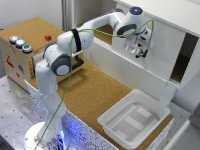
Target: Move the sliding door to the left
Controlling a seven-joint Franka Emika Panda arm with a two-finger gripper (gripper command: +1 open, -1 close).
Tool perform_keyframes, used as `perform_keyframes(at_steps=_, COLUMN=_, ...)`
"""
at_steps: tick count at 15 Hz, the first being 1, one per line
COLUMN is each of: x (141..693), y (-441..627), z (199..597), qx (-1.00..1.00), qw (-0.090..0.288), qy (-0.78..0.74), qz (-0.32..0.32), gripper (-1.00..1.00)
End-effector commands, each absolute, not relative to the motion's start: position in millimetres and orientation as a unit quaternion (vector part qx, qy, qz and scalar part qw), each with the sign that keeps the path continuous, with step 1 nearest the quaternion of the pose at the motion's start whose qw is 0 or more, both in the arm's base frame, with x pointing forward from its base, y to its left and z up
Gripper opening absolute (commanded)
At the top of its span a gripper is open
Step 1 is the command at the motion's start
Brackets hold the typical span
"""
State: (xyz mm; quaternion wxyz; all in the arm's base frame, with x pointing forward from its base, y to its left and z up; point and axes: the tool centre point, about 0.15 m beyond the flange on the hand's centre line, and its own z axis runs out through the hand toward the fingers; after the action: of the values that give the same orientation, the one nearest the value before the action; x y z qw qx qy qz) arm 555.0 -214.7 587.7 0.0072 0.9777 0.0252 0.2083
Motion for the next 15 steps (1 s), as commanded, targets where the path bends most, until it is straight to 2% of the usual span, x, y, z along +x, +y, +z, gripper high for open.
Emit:
perform_keyframes(at_steps=1, x=605, y=-116, z=585, qx=0.965, qw=0.143, qy=-0.044, qz=0.216, gripper=-1.0)
perform_keyframes(at_steps=3, x=603, y=-111, z=584, qx=0.965, qw=0.142, qy=-0.05, qz=0.216, gripper=-1.0)
perform_keyframes(at_steps=4, x=602, y=-113, z=585, qx=0.964, qw=0.146, qy=-0.057, qz=0.212, gripper=1.0)
perform_keyframes(at_steps=11, x=601, y=-113, z=586, qx=0.964, qw=0.148, qy=-0.059, qz=0.212, gripper=1.0)
perform_keyframes(at_steps=12, x=550, y=-177, z=588, qx=0.979, qw=0.01, qy=-0.009, qz=0.202, gripper=1.0)
perform_keyframes(at_steps=15, x=531, y=-180, z=600, qx=0.978, qw=0.011, qy=-0.015, qz=0.209, gripper=1.0)
